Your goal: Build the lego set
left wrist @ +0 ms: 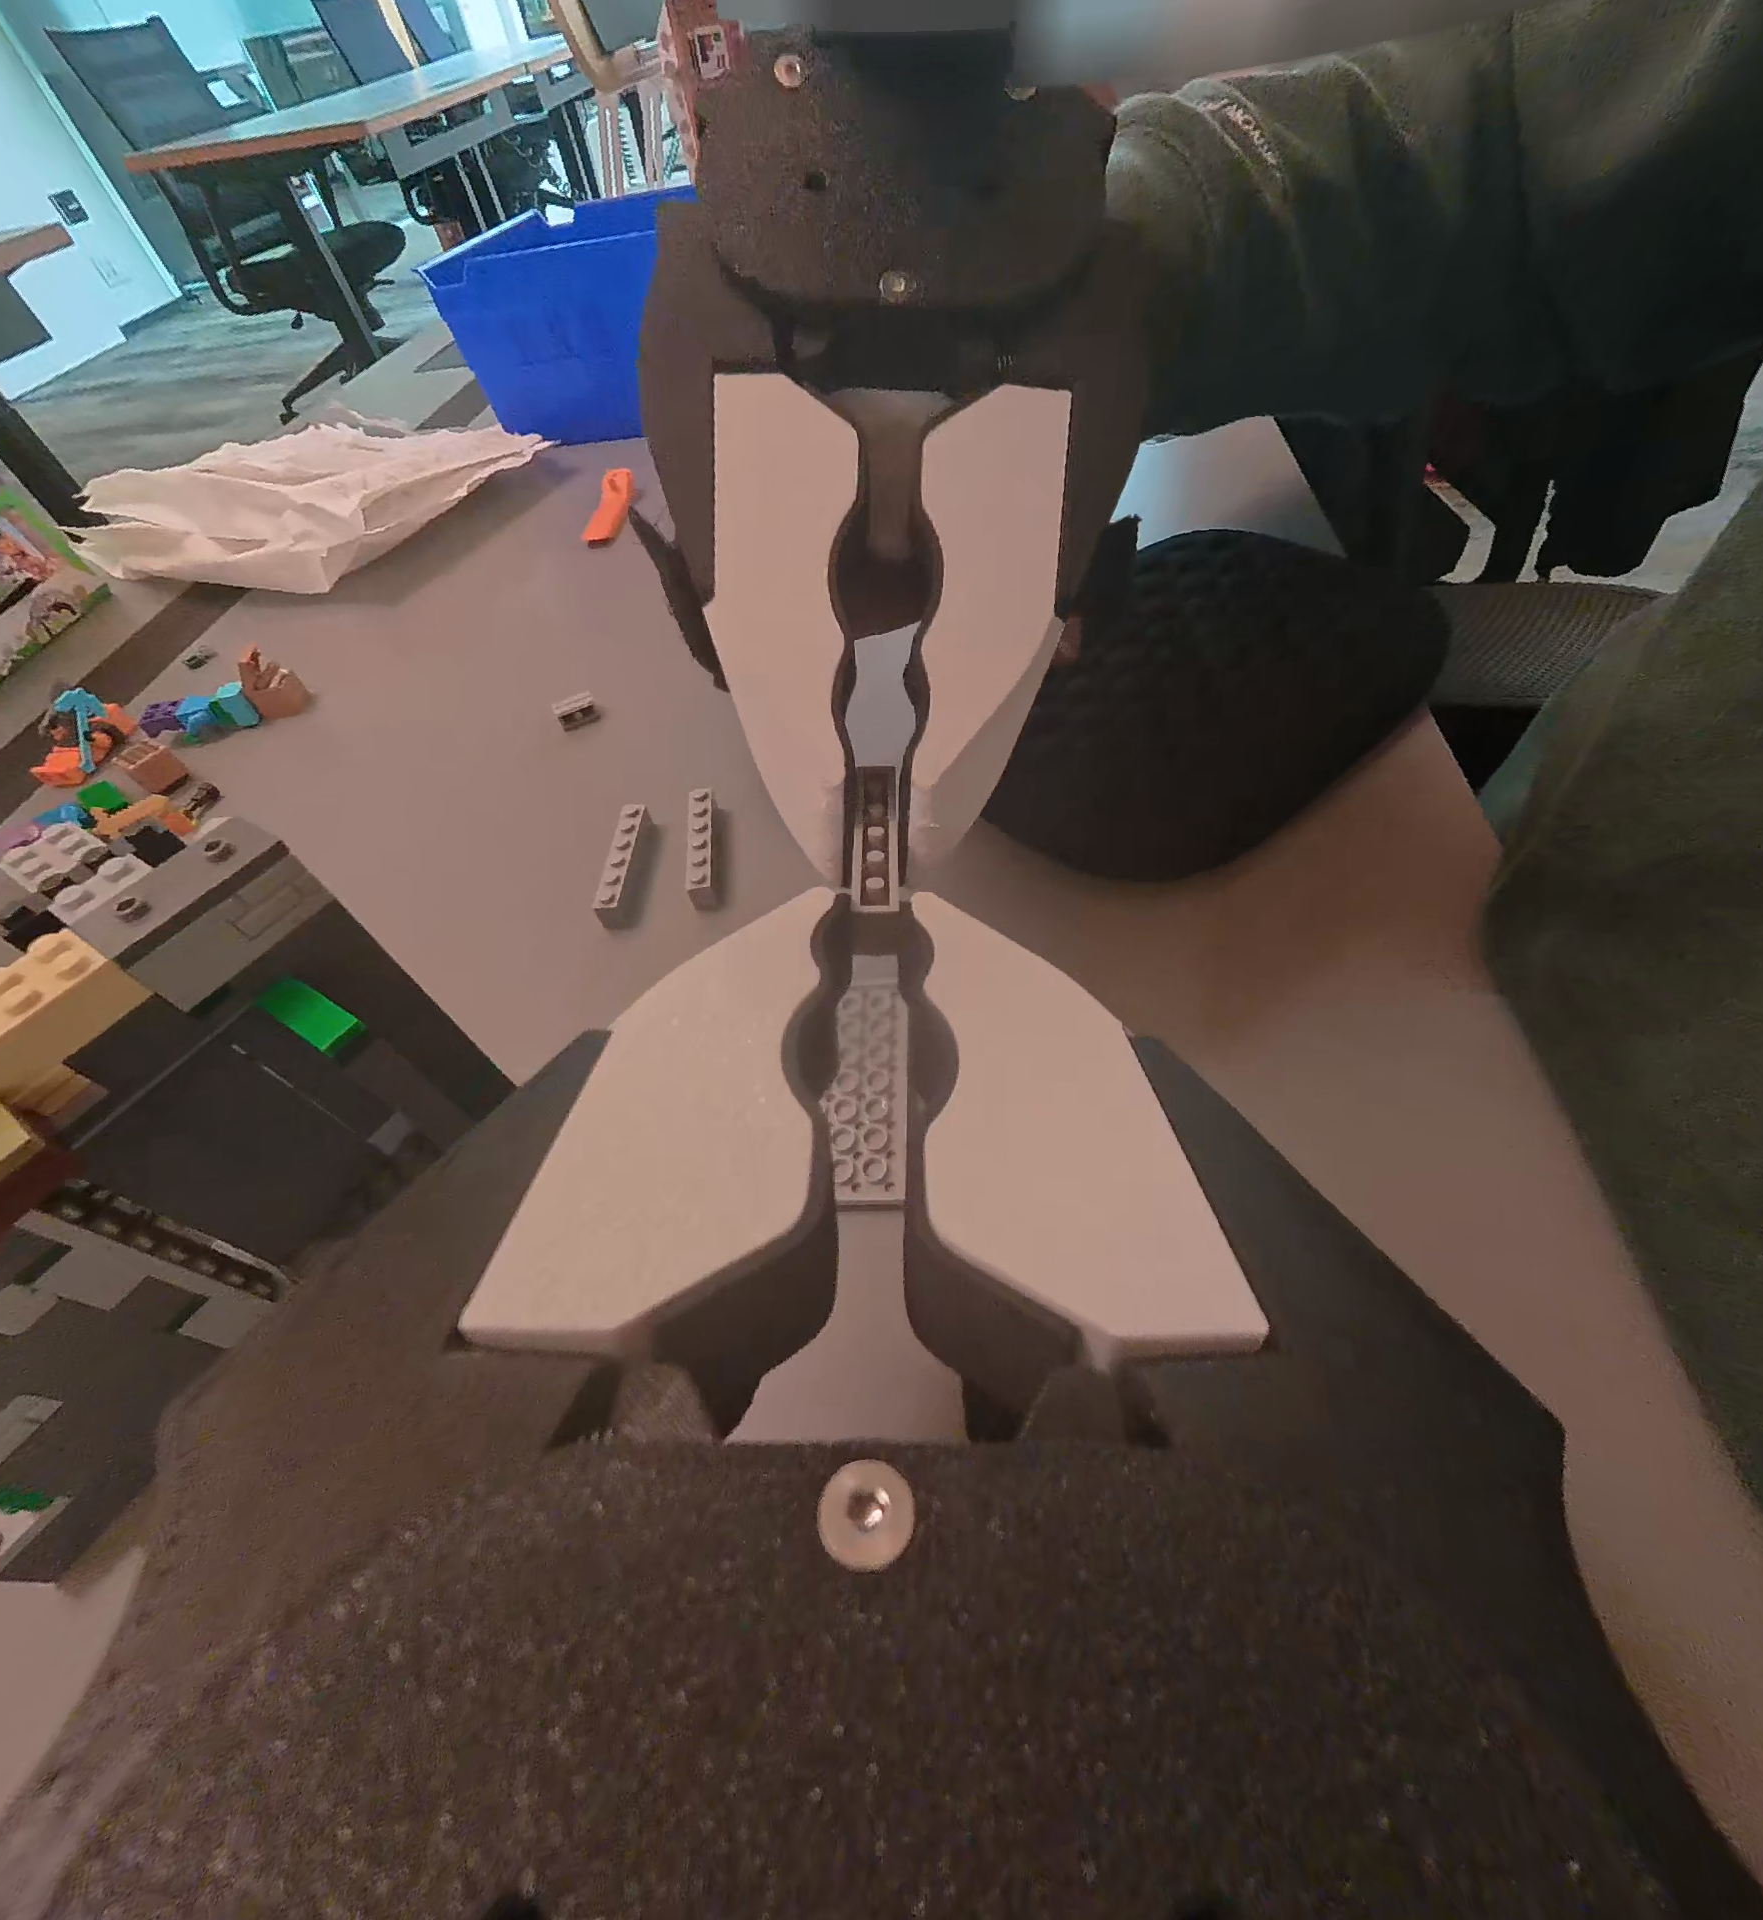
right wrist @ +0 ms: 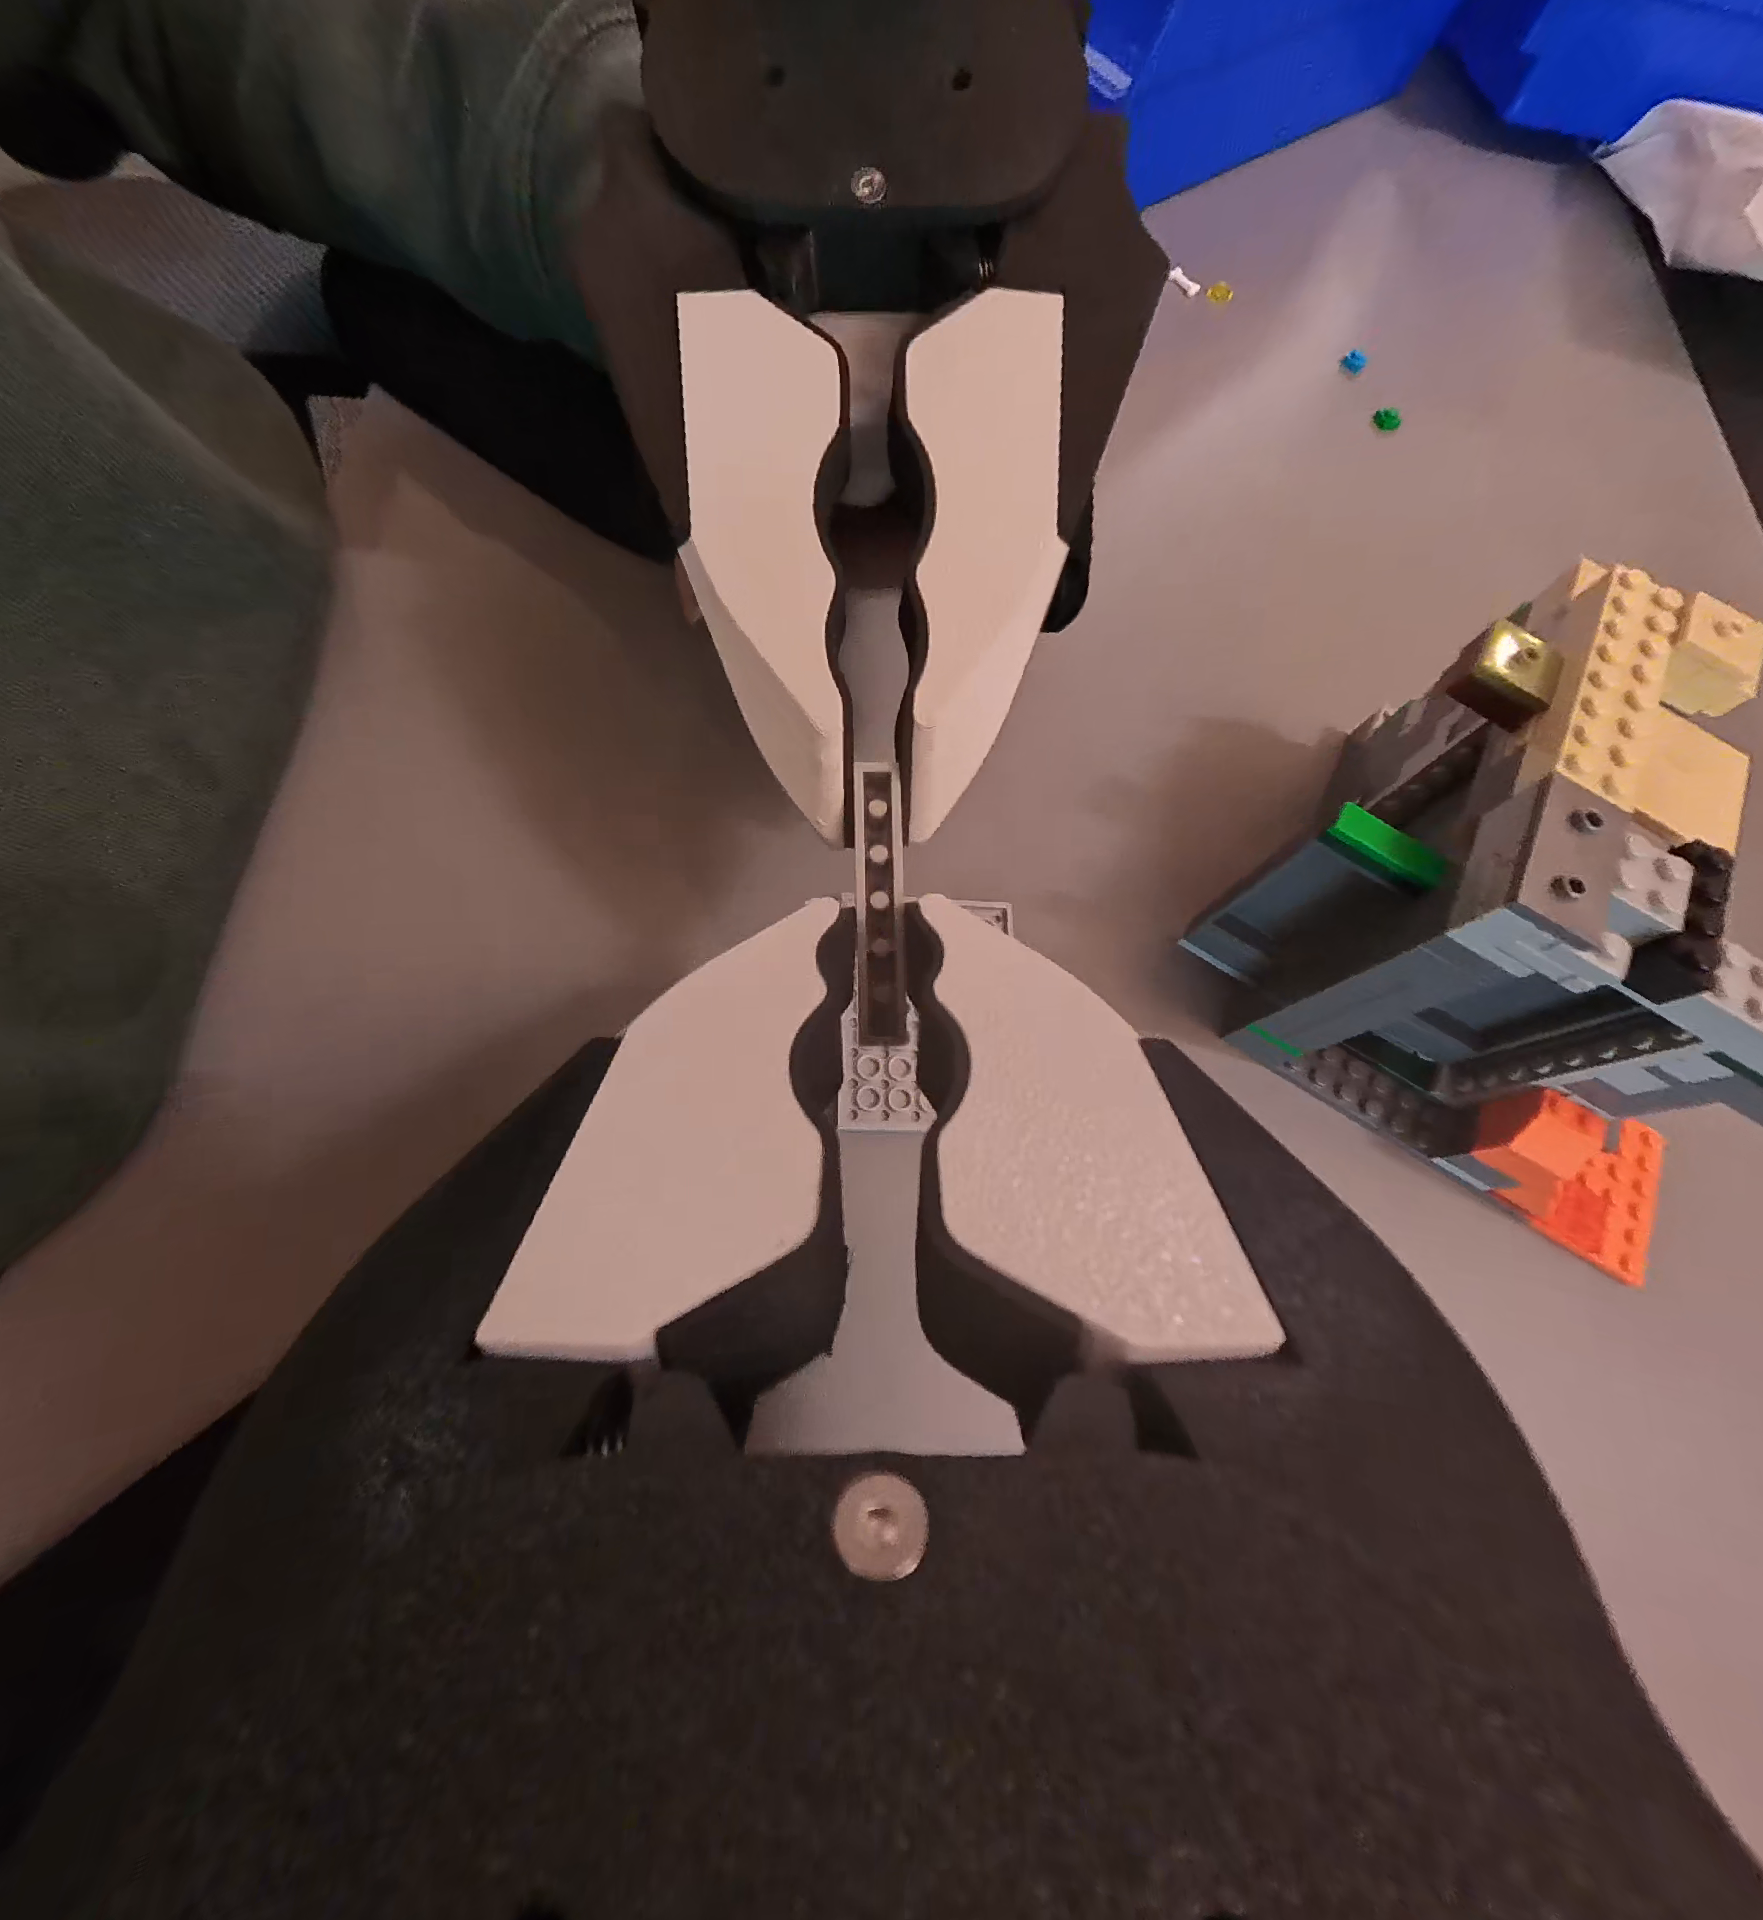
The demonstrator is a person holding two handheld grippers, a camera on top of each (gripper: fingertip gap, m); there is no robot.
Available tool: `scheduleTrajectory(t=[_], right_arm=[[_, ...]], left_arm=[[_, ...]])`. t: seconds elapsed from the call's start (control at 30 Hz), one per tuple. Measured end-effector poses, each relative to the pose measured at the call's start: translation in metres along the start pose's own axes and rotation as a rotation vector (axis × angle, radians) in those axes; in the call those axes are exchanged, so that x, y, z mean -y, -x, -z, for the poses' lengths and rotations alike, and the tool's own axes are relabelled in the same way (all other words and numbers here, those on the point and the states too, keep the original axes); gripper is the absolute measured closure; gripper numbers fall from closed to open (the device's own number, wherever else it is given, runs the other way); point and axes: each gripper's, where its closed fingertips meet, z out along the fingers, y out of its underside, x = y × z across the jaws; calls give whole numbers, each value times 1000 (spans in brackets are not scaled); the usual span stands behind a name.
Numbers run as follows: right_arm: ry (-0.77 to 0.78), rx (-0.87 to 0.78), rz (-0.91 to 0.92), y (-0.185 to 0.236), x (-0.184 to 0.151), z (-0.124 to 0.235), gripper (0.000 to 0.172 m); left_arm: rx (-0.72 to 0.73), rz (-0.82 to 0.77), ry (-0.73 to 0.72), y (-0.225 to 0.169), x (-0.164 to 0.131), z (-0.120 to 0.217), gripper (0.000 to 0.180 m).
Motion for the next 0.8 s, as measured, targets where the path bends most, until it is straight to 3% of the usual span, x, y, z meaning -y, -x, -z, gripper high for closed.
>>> scheduleTrajectory(t=[0.33, 0.57, 0.8], right_arm=[[51, 11, -41, -2, -1, -4, 164], [126, -57, -105, -20, -17, 2, 164], [266, -9, -83, -9, -35, -23, 164]], left_arm=[[13, 5, 3, 3, -3, 1, 172], [170, -18, 26, 37, -6, 18, 169], [168, -79, 175, 44, -33, 20, 166]])
